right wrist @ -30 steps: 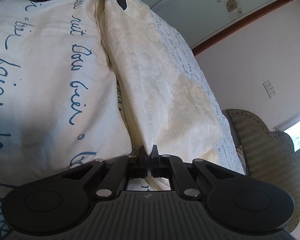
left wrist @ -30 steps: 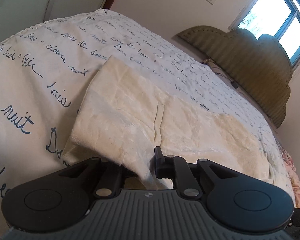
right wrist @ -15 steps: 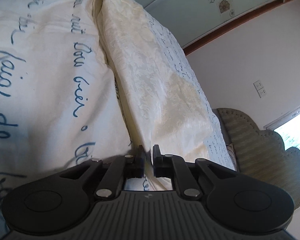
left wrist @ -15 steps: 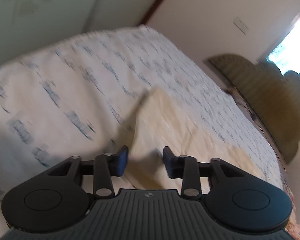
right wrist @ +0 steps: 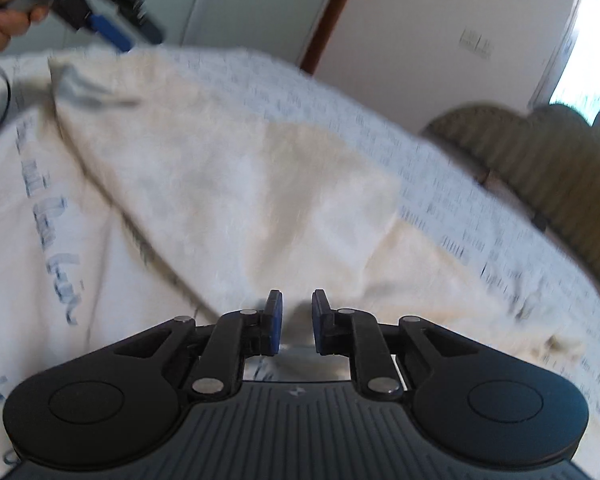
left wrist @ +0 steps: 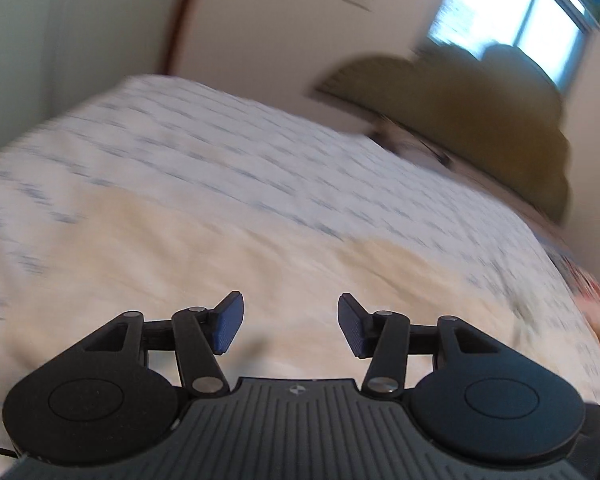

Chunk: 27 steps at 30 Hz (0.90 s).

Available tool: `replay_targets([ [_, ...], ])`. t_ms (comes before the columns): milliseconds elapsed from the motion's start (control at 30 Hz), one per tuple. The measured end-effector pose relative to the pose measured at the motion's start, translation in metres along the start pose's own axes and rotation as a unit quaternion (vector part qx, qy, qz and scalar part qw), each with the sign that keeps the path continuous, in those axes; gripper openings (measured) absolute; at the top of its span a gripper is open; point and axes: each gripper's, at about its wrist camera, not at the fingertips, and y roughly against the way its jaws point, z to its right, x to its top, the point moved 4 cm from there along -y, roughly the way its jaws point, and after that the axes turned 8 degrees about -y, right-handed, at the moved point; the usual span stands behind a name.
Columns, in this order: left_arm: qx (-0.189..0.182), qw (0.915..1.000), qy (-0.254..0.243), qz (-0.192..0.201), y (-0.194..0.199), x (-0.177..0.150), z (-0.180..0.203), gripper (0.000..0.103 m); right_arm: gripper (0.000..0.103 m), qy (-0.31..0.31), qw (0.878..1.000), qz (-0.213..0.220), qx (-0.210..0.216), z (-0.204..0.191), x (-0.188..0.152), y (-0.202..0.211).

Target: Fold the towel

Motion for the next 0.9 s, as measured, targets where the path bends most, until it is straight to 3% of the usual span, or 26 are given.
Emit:
replay_targets([
  [100, -0.043, 0.9973, -0.045, -0.038, -0.031, -0.016, 0.047, 0.057, 0.015, -0.019, 1.0, 0.002, 0.011, 0.004, -0.002, 0.011],
  [167, -0.062, 0.9944, -0.069, -0.051, -0.047, -0.024, 0.072, 0.057, 0.015, -0.068, 0.997, 0.023, 0.014, 0.023, -0.002, 0.025],
  [233, -0.081, 0.9905, -0.094, -0.058, -0.063, -0.033, 0.095, 0.057, 0.015, -0.116, 0.992, 0.038, -0.022, 0.052, -0.006, 0.037],
  [333, -0.112, 0.983, -0.13, -0.065, -0.079, -0.046, 0.129, 0.057, 0.016, -0.192, 0.973, 0.029, -0.122, 0.112, -0.028, 0.048],
  [400, -0.126, 0.9765, -0.161, -0.068, -0.087, -0.055, 0.151, 0.057, 0.016, -0.239, 0.957, 0.005, -0.167, 0.148, -0.051, 0.05],
  [467, -0.138, 0.9694, -0.191, -0.07, -0.092, -0.063, 0.172, 0.057, 0.017, -0.271, 0.943, -0.046, -0.19, 0.173, -0.079, 0.045],
  [500, -0.145, 0.9663, -0.201, -0.068, -0.091, -0.067, 0.178, 0.057, 0.018, -0.277, 0.939, -0.074, -0.19, 0.18, -0.093, 0.041],
  [633, -0.202, 0.9464, -0.25, -0.032, -0.078, -0.077, 0.211, 0.058, 0.019, -0.332, 0.927, -0.042, -0.171, 0.188, -0.105, 0.058],
  [833, -0.271, 0.9201, -0.278, -0.052, -0.091, -0.088, 0.248, 0.058, 0.02, -0.37, 0.914, -0.006, -0.166, 0.221, -0.057, 0.059],
  [900, -0.277, 0.9198, -0.271, -0.06, -0.102, -0.091, 0.254, 0.058, 0.032, -0.369, 0.917, 0.003, -0.153, 0.236, -0.03, 0.046],
])
